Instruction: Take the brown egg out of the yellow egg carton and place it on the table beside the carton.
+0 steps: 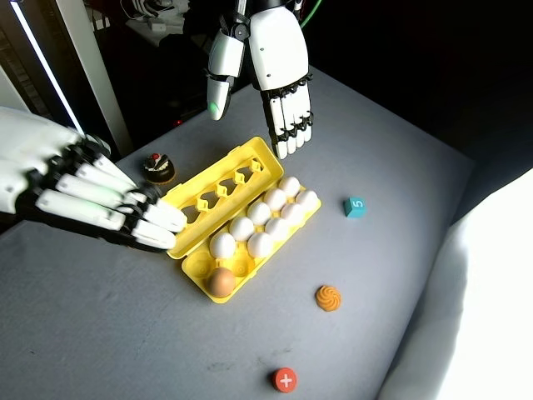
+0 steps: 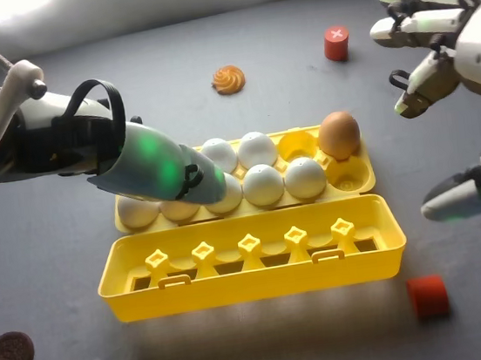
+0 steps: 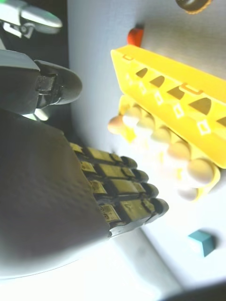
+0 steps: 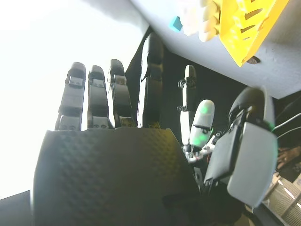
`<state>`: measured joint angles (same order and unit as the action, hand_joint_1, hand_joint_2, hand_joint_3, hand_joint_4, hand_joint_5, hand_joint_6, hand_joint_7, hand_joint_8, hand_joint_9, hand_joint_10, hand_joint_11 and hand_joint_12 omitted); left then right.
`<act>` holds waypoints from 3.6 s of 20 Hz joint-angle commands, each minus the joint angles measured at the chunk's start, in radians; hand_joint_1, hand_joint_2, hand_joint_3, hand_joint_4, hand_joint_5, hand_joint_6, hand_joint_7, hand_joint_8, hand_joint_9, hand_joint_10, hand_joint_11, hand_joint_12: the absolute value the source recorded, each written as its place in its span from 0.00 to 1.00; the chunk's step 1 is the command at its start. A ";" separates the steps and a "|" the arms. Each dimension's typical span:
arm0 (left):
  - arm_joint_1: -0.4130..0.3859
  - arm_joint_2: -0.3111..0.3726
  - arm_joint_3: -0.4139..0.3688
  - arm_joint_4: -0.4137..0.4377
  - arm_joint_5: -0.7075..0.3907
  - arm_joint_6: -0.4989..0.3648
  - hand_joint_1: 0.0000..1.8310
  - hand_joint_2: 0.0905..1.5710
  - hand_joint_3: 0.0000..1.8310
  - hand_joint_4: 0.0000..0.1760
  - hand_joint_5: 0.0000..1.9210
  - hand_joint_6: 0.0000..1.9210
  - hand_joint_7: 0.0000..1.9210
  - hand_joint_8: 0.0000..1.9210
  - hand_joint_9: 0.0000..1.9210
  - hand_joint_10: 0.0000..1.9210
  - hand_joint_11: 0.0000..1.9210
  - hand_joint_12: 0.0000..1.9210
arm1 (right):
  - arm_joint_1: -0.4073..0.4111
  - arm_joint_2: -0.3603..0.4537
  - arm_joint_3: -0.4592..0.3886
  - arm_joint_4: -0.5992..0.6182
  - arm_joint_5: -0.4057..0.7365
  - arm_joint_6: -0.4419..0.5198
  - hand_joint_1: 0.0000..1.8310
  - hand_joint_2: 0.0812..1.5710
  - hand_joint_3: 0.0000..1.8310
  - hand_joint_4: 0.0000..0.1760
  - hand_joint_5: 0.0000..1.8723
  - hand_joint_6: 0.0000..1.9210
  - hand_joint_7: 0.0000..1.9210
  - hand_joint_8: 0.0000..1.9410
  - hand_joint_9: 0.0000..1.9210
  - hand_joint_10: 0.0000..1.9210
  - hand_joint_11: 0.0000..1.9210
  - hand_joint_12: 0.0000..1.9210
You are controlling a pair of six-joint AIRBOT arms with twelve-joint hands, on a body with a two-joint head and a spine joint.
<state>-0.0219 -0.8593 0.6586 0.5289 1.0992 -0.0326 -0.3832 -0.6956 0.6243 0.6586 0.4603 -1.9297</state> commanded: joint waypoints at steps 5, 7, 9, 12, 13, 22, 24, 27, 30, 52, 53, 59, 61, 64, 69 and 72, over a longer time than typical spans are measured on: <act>-0.009 0.002 0.003 0.014 -0.020 0.029 0.00 0.74 0.00 0.00 0.01 0.00 0.01 0.00 0.00 0.00 0.00 0.00 | 0.050 -0.151 0.156 -0.030 0.096 -0.052 0.35 0.47 0.00 0.38 0.46 0.00 0.00 0.00 0.00 0.00 0.00 0.00; -0.003 0.003 -0.003 0.010 -0.034 0.040 0.00 0.74 0.00 0.00 0.00 0.00 0.01 0.00 0.01 0.00 0.00 0.00 | 0.062 -0.208 0.208 -0.030 0.096 -0.066 0.38 0.47 0.00 0.21 0.46 0.00 0.00 0.00 0.00 0.00 0.00 0.00; -0.003 0.003 -0.008 0.017 -0.033 0.023 0.00 0.74 0.00 0.00 0.00 0.00 0.01 0.00 0.01 0.00 0.00 0.00 | 0.068 -0.253 0.246 -0.030 0.096 -0.074 0.38 0.48 0.00 0.25 0.47 0.01 0.01 0.00 0.00 0.00 0.00 0.00; -0.003 0.003 -0.011 0.028 -0.029 0.005 0.00 0.75 0.00 0.00 0.00 0.00 0.01 0.00 0.00 0.00 0.00 0.00 | 0.062 -0.318 0.294 -0.030 0.100 -0.084 0.35 0.49 0.01 0.27 0.47 0.01 0.03 0.01 0.00 0.00 0.00 0.00; -0.003 0.003 -0.012 0.031 -0.029 0.005 0.00 0.75 0.00 0.00 0.00 0.00 0.01 0.00 0.00 0.00 0.00 0.00 | 0.062 -0.328 0.303 -0.030 0.099 -0.084 0.36 0.49 0.00 0.32 0.47 0.01 0.03 0.01 0.00 0.00 0.00 0.00; -0.001 0.004 -0.019 0.044 -0.025 -0.010 0.00 0.75 0.00 0.00 0.00 0.00 0.00 0.00 0.00 0.00 0.00 0.00 | 0.025 -0.436 0.434 -0.030 0.086 -0.064 0.33 0.52 0.01 0.59 0.48 0.00 0.07 0.00 0.00 0.00 0.00 0.00; -0.001 0.004 -0.021 0.044 -0.025 -0.010 0.00 0.75 0.00 0.00 0.00 0.00 0.00 0.00 0.00 0.00 0.00 0.00 | 0.021 -0.462 0.467 -0.030 0.084 -0.064 0.35 0.50 0.00 0.49 0.49 0.00 0.08 0.00 0.00 0.00 0.00 0.00; -0.001 0.004 -0.023 0.044 -0.025 -0.014 0.00 0.75 0.00 0.00 0.00 0.00 0.01 0.00 0.01 0.00 0.01 0.00 | 0.018 -0.491 0.505 -0.030 0.084 -0.063 0.35 0.50 0.00 0.49 0.48 0.00 0.10 0.01 0.00 0.00 0.00 0.00; 0.000 0.004 -0.023 0.044 -0.025 -0.014 0.00 0.75 0.00 0.00 0.02 0.01 0.02 0.01 0.01 0.00 0.01 0.01 | 0.014 -0.516 0.531 -0.030 0.082 -0.061 0.37 0.49 0.00 0.48 0.49 0.00 0.09 0.00 0.00 0.00 0.00 0.00; 0.001 0.004 -0.021 0.057 -0.025 -0.022 0.00 0.75 0.00 0.00 0.03 0.01 0.03 0.01 0.02 0.01 0.01 0.01 | -0.026 -0.580 0.599 -0.032 0.104 -0.052 0.47 0.53 0.01 0.16 0.53 0.01 0.13 0.01 0.00 0.00 0.00 0.00; 0.002 0.004 -0.021 0.057 -0.024 -0.022 0.00 0.75 0.00 0.00 0.02 0.00 0.02 0.00 0.01 0.00 0.01 0.00 | -0.025 -0.581 0.599 -0.032 0.105 -0.052 0.50 0.53 0.00 0.00 0.54 0.01 0.12 0.00 0.00 0.00 0.00 0.00; 0.000 0.004 -0.023 0.022 -0.032 -0.006 0.00 0.75 0.00 0.00 0.02 0.00 0.02 0.00 0.01 0.00 0.01 0.01 | -0.023 -0.583 0.599 -0.032 0.104 -0.052 0.59 0.62 0.00 0.99 0.66 0.28 0.09 0.00 0.00 0.00 0.00 0.00; 0.001 0.004 -0.022 0.024 -0.025 -0.006 0.00 0.75 0.00 0.00 0.02 0.00 0.01 0.00 0.00 0.00 0.00 0.01 | -0.021 -0.584 0.599 -0.032 0.105 -0.052 0.65 0.62 0.00 0.00 0.67 0.27 0.12 0.00 0.00 0.00 0.00 0.00; -0.001 0.004 -0.020 0.024 -0.025 -0.006 0.00 0.75 0.00 0.00 0.03 0.00 0.02 0.00 0.01 0.00 0.01 0.01 | -0.019 -0.583 0.598 -0.033 0.107 -0.052 0.65 0.62 0.00 0.00 0.67 0.27 0.13 0.01 0.00 0.00 0.00 0.00; -0.005 0.004 -0.021 0.023 -0.028 -0.006 0.00 0.75 0.00 0.00 0.03 0.00 0.02 0.00 0.01 0.00 0.01 0.01 | -0.005 -0.583 0.598 -0.033 0.107 -0.052 0.64 0.62 0.00 0.00 0.67 0.27 0.14 0.00 0.00 0.00 0.00 0.00; -0.005 0.004 -0.018 0.024 -0.028 -0.006 0.00 0.75 0.00 0.00 0.02 0.00 0.02 0.00 0.01 0.00 0.01 0.01 | 0.016 -0.582 0.598 -0.033 0.107 -0.053 0.65 0.62 0.00 0.00 0.67 0.27 0.14 0.00 0.00 0.00 0.00 0.00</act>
<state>-0.0120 -0.8574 0.6388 0.5087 1.1065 -0.0418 -0.3805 -1.2842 1.2186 0.6559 0.4644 -1.9800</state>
